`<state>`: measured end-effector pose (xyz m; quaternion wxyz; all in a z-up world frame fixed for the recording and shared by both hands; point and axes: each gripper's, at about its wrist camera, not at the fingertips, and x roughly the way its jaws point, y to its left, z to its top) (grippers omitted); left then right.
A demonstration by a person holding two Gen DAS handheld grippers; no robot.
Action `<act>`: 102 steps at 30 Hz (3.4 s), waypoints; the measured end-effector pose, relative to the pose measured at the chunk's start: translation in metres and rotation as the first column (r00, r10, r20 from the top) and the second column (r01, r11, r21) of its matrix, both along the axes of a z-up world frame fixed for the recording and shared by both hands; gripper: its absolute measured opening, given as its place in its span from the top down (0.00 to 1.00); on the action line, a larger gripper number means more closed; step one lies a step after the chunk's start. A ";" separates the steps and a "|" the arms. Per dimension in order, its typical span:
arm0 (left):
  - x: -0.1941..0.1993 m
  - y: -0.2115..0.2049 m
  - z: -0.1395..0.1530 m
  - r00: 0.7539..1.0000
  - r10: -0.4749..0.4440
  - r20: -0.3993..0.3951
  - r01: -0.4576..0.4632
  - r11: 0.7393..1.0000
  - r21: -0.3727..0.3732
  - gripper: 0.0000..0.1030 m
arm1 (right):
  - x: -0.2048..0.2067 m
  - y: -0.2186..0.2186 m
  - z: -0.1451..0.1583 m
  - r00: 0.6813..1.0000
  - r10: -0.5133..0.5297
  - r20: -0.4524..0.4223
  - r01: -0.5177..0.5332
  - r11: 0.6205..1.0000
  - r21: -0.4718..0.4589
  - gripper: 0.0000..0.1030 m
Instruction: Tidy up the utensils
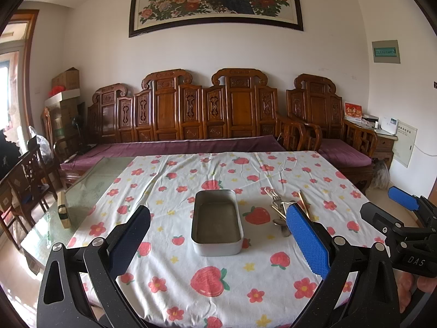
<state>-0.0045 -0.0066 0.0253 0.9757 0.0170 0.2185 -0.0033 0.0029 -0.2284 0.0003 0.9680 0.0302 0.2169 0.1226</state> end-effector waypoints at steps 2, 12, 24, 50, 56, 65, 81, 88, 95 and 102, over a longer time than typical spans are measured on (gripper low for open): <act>0.000 0.000 0.001 1.000 0.000 -0.001 0.000 1.000 0.000 0.06 | 0.000 0.000 0.000 1.000 -0.001 0.001 0.001 1.000 -0.001 0.03; 0.002 -0.003 -0.004 1.000 0.000 -0.025 0.000 1.000 0.004 0.06 | 0.005 0.000 -0.006 1.000 -0.001 -0.024 0.001 1.000 -0.004 0.03; 0.033 0.003 -0.052 0.991 0.003 -0.136 -0.002 1.000 0.008 0.06 | 0.032 -0.005 -0.045 0.995 0.007 -0.102 -0.008 1.000 -0.013 0.03; 0.102 -0.030 -0.118 0.955 -0.085 -0.285 0.092 0.996 0.009 0.06 | 0.145 -0.030 -0.134 0.931 0.081 -0.357 -0.126 0.986 -0.105 0.55; 0.110 -0.042 -0.129 0.942 -0.110 -0.317 0.122 0.992 0.020 0.06 | 0.172 -0.035 -0.167 0.886 0.124 -0.446 -0.211 0.966 -0.150 0.68; 0.124 -0.064 -0.148 0.919 -0.127 -0.373 0.149 0.988 0.030 0.06 | 0.186 -0.048 -0.199 0.844 0.171 -0.509 -0.261 0.959 -0.111 0.74; 0.141 -0.093 -0.171 0.897 -0.132 -0.421 0.172 0.983 0.057 0.06 | 0.207 -0.048 -0.216 0.824 0.198 -0.531 -0.280 0.957 -0.078 0.81; 0.144 -0.094 -0.179 0.890 -0.124 -0.439 0.169 0.983 0.065 0.06 | 0.206 -0.039 -0.220 0.813 0.213 -0.541 -0.310 0.946 -0.094 0.81; 0.156 -0.101 -0.183 0.878 -0.141 -0.457 0.180 0.983 0.043 0.06 | 0.204 -0.043 -0.205 0.823 0.241 -0.514 -0.316 0.947 -0.063 0.95; 0.171 -0.123 -0.191 0.863 -0.173 -0.474 0.209 0.978 0.023 0.06 | 0.205 -0.063 -0.173 0.865 0.219 -0.452 -0.276 0.959 -0.064 0.95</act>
